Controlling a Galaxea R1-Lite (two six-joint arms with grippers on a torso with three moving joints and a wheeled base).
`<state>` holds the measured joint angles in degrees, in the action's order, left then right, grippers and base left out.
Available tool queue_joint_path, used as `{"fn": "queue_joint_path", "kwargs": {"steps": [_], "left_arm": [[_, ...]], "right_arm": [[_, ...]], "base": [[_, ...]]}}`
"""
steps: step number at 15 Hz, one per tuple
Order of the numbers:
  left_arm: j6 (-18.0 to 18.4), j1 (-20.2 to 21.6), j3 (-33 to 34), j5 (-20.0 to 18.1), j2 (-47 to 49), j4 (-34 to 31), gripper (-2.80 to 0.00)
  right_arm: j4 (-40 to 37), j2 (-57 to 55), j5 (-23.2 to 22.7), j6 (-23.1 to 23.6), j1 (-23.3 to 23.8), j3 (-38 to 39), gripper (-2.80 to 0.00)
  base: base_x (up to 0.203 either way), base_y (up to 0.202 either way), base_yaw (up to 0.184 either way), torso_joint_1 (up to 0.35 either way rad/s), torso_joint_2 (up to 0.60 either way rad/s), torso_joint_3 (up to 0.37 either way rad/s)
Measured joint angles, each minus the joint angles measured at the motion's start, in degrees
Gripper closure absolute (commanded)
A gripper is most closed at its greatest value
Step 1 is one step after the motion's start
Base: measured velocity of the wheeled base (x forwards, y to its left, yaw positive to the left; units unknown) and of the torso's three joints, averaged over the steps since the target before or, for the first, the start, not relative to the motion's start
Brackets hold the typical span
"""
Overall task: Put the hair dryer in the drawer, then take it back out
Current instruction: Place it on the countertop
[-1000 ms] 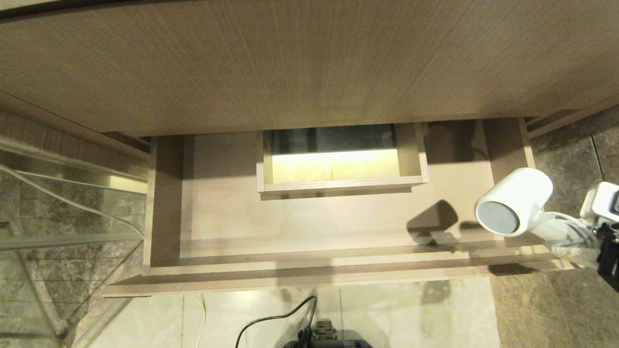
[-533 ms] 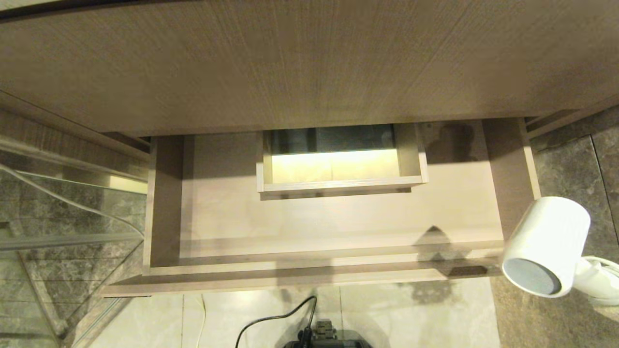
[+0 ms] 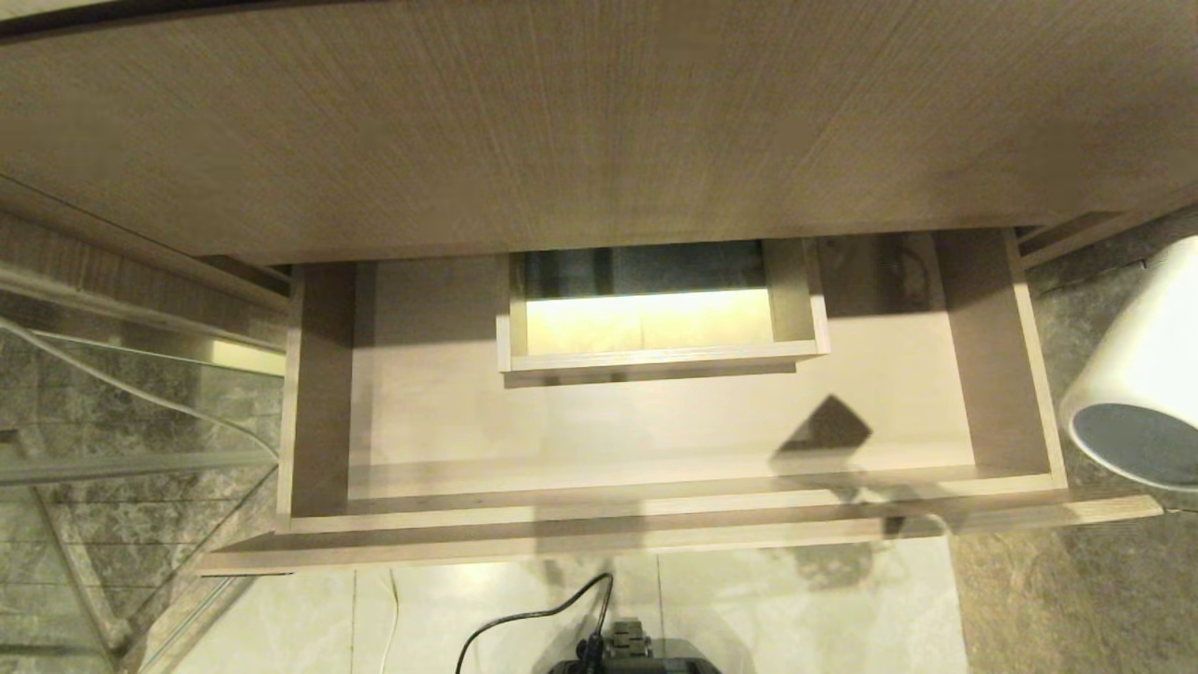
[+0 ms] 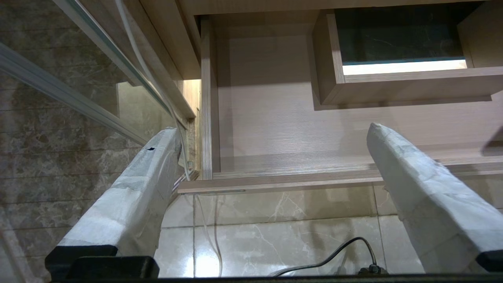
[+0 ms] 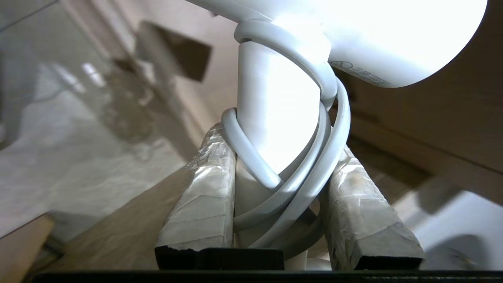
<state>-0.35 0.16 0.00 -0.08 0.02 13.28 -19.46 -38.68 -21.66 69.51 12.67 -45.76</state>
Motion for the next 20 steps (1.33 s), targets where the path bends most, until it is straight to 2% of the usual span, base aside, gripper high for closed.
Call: {"fn": "queue_joint_path", "kwargs": {"steps": [8, 13, 20], "left_arm": [[0.0, 0.0, 0.0, 0.0, 0.0, 0.0, -2.8], [0.0, 0.0, 0.0, 0.0, 0.0, 0.0, -2.8], [0.0, 0.0, 0.0, 0.0, 0.0, 0.0, -2.8]], "right_arm": [[0.7, 9.2, 0.4, -3.6, 1.1, -8.1, 0.0], [13.3, 9.3, 1.8, -6.4, 1.4, -9.4, 0.0], [28.4, 3.5, 1.9, -10.4, 3.9, -16.2, 0.0]], "base": [[0.0, 0.0, 0.0, 0.0, 0.0, 0.0], [0.0, 0.0, 0.0, 0.0, 0.0, 0.0], [0.0, 0.0, 0.0, 0.0, 0.0, 0.0]]}}
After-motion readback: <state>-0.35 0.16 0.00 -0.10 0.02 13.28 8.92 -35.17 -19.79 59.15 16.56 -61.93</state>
